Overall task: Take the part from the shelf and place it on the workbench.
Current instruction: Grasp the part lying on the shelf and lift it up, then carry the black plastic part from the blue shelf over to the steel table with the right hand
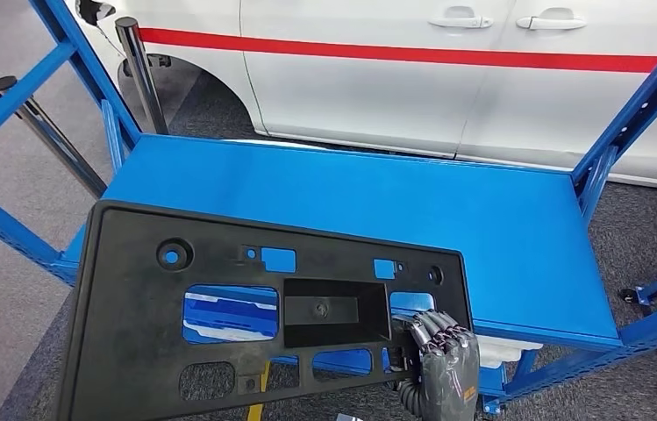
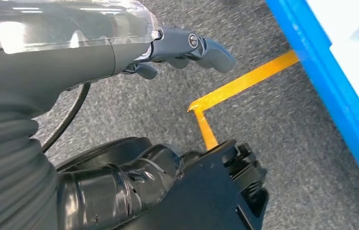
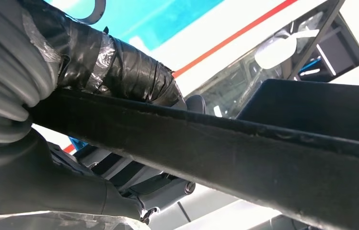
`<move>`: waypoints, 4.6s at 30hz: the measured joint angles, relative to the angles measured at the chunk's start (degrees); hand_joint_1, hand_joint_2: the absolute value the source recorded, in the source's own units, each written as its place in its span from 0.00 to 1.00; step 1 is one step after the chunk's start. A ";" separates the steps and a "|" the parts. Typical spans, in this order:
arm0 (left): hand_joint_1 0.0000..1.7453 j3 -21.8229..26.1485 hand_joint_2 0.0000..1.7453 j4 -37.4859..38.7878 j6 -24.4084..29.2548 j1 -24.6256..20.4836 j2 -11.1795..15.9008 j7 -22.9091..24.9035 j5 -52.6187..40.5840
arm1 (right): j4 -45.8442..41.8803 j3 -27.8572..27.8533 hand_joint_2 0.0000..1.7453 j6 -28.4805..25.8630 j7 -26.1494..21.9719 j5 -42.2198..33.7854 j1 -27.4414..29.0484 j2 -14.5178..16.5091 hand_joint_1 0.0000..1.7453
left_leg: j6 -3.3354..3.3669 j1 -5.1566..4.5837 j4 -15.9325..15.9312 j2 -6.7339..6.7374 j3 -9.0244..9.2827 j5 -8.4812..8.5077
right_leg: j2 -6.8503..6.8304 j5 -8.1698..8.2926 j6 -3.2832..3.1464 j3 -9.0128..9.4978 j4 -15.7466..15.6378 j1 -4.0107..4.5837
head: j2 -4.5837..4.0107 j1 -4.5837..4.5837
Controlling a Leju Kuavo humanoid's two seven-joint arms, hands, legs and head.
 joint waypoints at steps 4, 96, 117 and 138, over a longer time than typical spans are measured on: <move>0.00 0.02 1.00 -0.01 0.03 -0.14 0.02 -0.03 -0.04 | 0.05 0.00 1.00 0.00 -0.05 -0.01 0.01 0.05 1.00 | 0.75 -0.21 -10.96 -0.03 9.18 4.44 | -0.02 1.30 0.48 -1.90 0.50 0.12 | 0.00 -0.01; 0.00 3.42 1.00 0.00 1.55 -0.25 -0.14 -0.98 -2.11 | -3.01 -2.97 1.00 -0.07 -4.51 -17.25 2.61 1.43 1.00 | 0.84 -0.42 -9.61 0.54 8.53 5.68 | 0.01 0.91 0.17 -2.30 1.35 0.00 | 0.00 0.02; 0.00 4.22 1.00 0.01 1.59 -0.18 -0.36 -1.02 -2.41 | -4.02 -3.29 1.00 -0.09 -5.10 -20.72 3.37 -0.15 1.00 | 0.59 -0.73 -14.62 1.93 8.57 5.70 | -0.29 -1.04 0.93 -0.15 1.45 -0.24 | 0.00 0.03; 0.00 4.69 1.00 0.01 1.59 0.22 -0.48 -0.86 -2.80 | -6.98 -6.94 1.00 -0.11 -8.51 -23.65 5.84 1.42 1.00 | 2.71 -0.35 -17.19 1.48 9.39 7.39 | 0.85 -6.81 2.94 -8.18 16.08 -0.25 | 0.00 0.10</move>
